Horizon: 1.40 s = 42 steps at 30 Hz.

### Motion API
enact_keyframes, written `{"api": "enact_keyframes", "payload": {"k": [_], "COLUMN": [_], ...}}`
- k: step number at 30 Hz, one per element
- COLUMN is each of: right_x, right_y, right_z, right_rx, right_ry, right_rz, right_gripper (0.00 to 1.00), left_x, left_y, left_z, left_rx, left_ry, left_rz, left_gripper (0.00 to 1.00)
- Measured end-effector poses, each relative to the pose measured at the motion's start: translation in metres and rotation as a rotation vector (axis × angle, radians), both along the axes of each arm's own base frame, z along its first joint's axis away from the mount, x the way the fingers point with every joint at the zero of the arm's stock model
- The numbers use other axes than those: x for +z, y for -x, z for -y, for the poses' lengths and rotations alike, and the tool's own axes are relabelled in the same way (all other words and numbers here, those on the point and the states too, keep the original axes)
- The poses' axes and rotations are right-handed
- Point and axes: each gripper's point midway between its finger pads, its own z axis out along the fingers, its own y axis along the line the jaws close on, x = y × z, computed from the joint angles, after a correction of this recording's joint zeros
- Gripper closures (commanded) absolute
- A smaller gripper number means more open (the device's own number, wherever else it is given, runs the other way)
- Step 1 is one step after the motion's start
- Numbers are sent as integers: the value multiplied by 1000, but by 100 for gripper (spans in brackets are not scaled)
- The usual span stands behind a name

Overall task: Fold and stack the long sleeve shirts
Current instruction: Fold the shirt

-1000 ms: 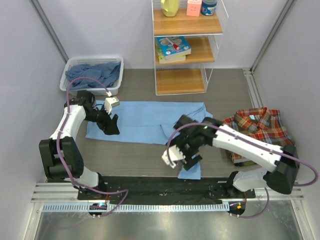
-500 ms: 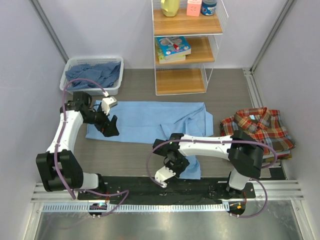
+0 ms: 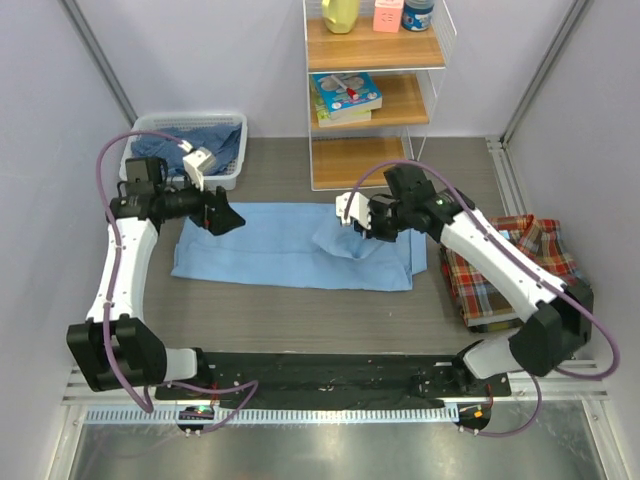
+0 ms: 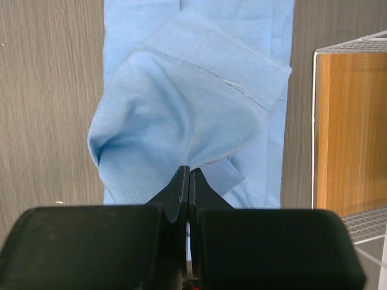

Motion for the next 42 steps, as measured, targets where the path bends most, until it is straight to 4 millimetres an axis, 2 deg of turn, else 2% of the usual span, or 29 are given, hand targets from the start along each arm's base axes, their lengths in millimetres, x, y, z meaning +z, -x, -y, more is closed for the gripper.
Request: {"api": "enact_keyframes", "payload": {"k": [1,3,5,7,8,11,12,14,18,22,25,27,29,32,35,36,38,42], "right_x": [7,6,-15,-48,-69,-109,-116,-119,-110,-85,-75,-79,-92,-116,-139,-144,-151,-162], "right_y": [0,9,29,49,61,89,96,102,101,97,106,116,130,145,151,152,154,155], "right_z": [6,10,14,20,25,39,42,43,39,23,-3,-18,-30,-34,-27,-23,-16,-10], "right_rx": [-28,-43,-49,-72,-92,-162,-181,-204,-193,-49,123,232,349,466,538,556,584,606], "right_ry": [-36,-66,-71,-47,-24,31,42,49,31,31,64,110,185,295,389,416,452,503], "right_rz": [20,21,-39,-141,-205,-364,-402,-445,-444,-354,-279,-252,-240,-246,-243,-236,-223,-225], "right_gripper": [99,99,99,95,79,42,39,37,19,17,17,17,17,17,21,34,47,85], "left_x": [8,22,30,27,21,2,-3,-11,-20,-24,-26,-28,-29,-29,-29,-29,-29,-27], "left_y": [-3,-9,-18,-23,-23,-15,-11,-7,6,20,26,29,31,34,36,38,40,39], "left_z": [3,10,18,27,31,36,36,36,34,34,35,35,35,35,33,33,30,26], "left_rx": [-5,-38,-81,-123,-137,-158,-160,-163,-178,-195,-202,-205,-206,-205,-194,-187,-171,-139], "left_ry": [25,55,59,60,62,64,63,60,44,33,34,34,35,36,42,46,52,69], "left_rz": [14,36,49,44,25,-39,-53,-72,-88,-83,-92,-102,-113,-124,-130,-133,-142,-154], "left_gripper": [0,0,0,0,0,0,0,0,0,0,0,0,0,0,0,0,0,0]}}
